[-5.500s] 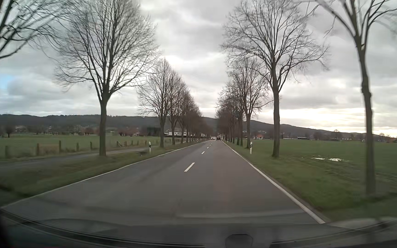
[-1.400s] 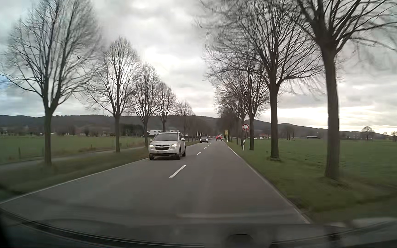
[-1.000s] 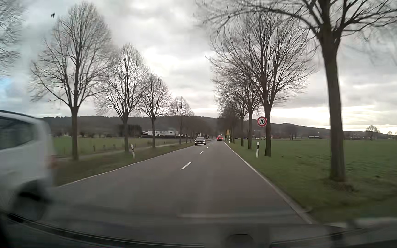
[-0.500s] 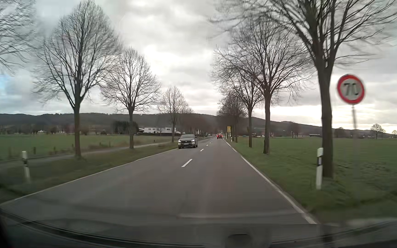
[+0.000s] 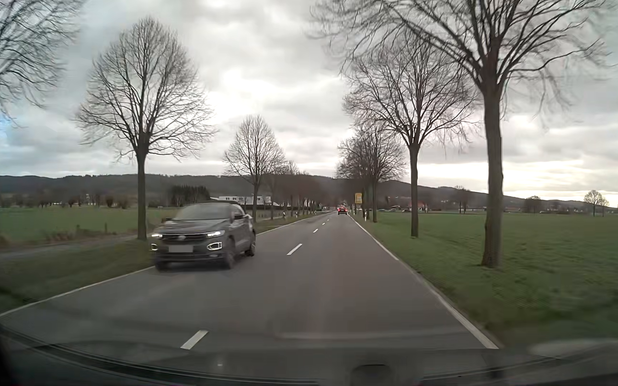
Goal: Follow the waypoints while adhering to traffic rules and regulations
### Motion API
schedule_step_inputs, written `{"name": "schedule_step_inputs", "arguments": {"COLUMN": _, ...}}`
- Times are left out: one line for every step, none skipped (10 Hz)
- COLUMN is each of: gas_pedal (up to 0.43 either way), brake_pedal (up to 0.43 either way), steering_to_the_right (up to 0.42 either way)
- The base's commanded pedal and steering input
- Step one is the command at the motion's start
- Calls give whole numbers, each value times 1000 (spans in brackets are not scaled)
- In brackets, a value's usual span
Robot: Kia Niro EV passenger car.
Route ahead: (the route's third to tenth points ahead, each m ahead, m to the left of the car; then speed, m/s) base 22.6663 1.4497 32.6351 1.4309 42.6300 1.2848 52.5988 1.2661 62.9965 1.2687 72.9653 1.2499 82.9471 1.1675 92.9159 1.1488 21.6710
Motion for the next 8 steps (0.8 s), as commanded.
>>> {"name": "schedule_step_inputs", "arguments": {"gas_pedal": 0, "brake_pedal": 293, "steering_to_the_right": 8}}
{"name": "schedule_step_inputs", "arguments": {"gas_pedal": 0, "brake_pedal": 293, "steering_to_the_right": 9}}
{"name": "schedule_step_inputs", "arguments": {"gas_pedal": 0, "brake_pedal": 293, "steering_to_the_right": 9}}
{"name": "schedule_step_inputs", "arguments": {"gas_pedal": 0, "brake_pedal": 293, "steering_to_the_right": 9}}
{"name": "schedule_step_inputs", "arguments": {"gas_pedal": 0, "brake_pedal": 293, "steering_to_the_right": 10}}
{"name": "schedule_step_inputs", "arguments": {"gas_pedal": 0, "brake_pedal": 293, "steering_to_the_right": 9}}
{"name": "schedule_step_inputs", "arguments": {"gas_pedal": 0, "brake_pedal": 293, "steering_to_the_right": 9}}
{"name": "schedule_step_inputs", "arguments": {"gas_pedal": 0, "brake_pedal": 287, "steering_to_the_right": 9}}
